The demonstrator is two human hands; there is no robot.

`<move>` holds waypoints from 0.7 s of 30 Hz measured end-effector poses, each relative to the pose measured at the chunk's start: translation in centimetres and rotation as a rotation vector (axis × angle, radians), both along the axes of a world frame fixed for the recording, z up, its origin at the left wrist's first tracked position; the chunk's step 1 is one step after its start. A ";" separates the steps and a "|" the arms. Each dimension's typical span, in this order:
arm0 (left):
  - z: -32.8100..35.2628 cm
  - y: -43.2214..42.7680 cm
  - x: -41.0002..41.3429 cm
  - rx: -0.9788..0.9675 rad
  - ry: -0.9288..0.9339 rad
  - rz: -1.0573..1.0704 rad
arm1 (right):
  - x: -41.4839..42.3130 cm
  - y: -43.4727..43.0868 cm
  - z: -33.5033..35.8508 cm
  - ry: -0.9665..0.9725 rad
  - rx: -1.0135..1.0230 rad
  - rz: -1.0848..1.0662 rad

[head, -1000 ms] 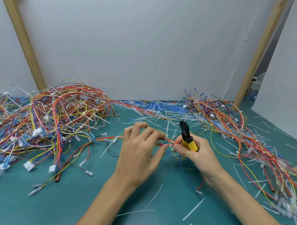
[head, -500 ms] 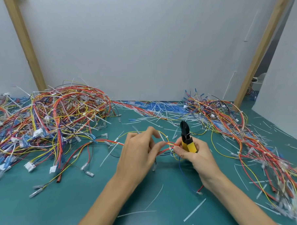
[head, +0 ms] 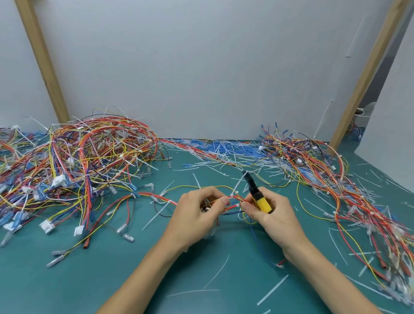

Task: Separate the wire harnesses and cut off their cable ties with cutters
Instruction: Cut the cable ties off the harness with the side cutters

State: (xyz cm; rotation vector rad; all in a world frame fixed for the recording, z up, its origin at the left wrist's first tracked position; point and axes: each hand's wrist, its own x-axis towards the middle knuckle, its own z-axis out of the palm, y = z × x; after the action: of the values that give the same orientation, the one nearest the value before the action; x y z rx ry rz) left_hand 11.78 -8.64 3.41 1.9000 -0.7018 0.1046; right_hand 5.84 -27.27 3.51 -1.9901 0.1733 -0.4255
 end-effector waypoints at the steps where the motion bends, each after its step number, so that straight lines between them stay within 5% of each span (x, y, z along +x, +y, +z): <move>1: -0.1 -0.2 0.0 -0.033 -0.018 0.027 | 0.1 0.0 -0.1 -0.015 -0.118 -0.049; 9: -0.7 0.4 0.9 -0.053 -0.156 0.195 | -0.6 -2.3 1.0 -0.086 -0.774 -0.327; 14: -0.8 0.4 0.7 0.003 -0.257 0.215 | -0.8 -2.5 1.3 0.027 -0.877 -0.338; 21: -0.7 0.3 0.2 0.145 -0.420 0.223 | -0.8 -1.8 1.1 -0.048 -0.916 -0.343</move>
State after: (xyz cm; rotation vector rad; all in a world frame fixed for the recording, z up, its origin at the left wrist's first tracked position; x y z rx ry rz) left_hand 11.96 -8.38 2.67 2.1159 -0.7878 0.6230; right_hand 4.99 -29.10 4.60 -2.8530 0.3326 -0.8853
